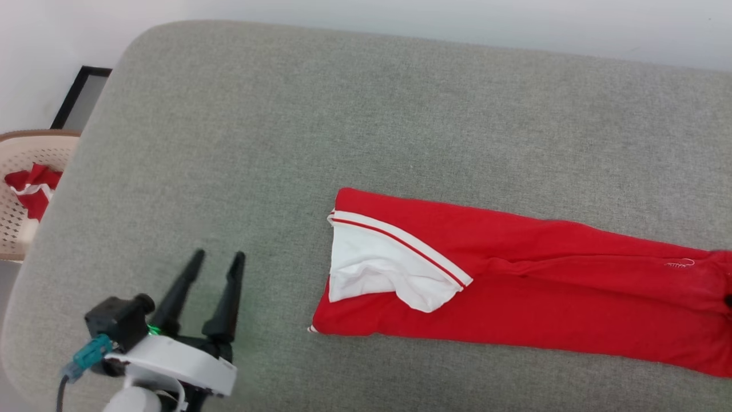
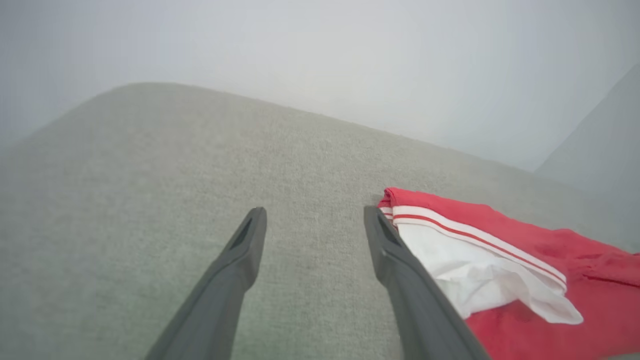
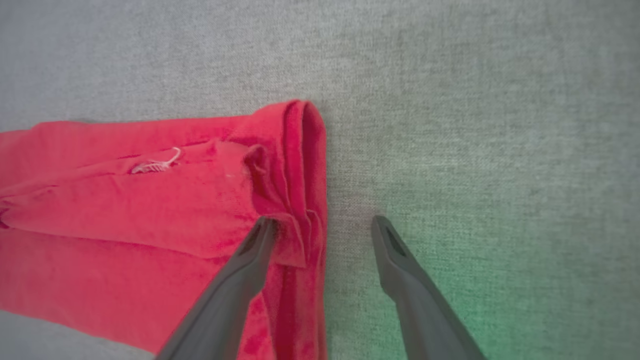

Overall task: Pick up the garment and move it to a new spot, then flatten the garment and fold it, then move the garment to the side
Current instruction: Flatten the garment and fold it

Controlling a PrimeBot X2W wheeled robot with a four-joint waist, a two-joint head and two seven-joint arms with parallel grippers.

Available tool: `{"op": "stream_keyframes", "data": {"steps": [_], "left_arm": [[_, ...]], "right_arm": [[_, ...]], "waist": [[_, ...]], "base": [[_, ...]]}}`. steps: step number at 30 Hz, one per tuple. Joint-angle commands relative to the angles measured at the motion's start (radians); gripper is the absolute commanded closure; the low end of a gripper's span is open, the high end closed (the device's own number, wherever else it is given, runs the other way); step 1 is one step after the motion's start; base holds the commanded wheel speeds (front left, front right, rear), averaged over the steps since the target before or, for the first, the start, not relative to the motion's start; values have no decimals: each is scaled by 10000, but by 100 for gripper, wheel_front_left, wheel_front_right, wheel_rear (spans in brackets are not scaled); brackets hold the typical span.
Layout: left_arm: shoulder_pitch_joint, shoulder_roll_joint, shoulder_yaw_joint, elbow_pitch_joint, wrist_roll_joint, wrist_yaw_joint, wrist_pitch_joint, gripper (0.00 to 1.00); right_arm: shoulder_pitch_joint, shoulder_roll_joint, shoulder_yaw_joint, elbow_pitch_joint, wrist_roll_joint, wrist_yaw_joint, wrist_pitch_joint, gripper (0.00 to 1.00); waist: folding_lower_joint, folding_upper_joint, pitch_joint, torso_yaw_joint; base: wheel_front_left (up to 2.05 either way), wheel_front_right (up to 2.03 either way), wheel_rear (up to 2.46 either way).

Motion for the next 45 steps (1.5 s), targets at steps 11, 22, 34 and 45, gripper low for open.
{"op": "stream_keyframes", "data": {"steps": [11, 22, 34, 45], "left_arm": [[511, -1246, 1734, -188, 2720, -249, 5, 0], [500, -1078, 2086, -179, 2775, -253, 5, 0], [595, -944, 2353, -343, 3176, -253, 4, 0], [738, -1103, 2194, -235, 3242, -254, 4, 0]], "right_arm": [[-442, 1407, 228, 5, -988, -8, 1221, 100], [-910, 1031, -1668, -259, -1347, -18, 892, 100], [-509, -184, -4476, 387, -1851, -17, 739, 100], [43, -148, -3655, -308, -1563, -17, 865, 100]], "waist": [[0, 0, 316, -222], [0, 0, 620, -893], [0, 0, 564, -1319], [0, 0, 129, -1269]], "base": [[0, 0, 0], [0, 0, 0], [0, 0, 0], [0, 0, 0]]}}
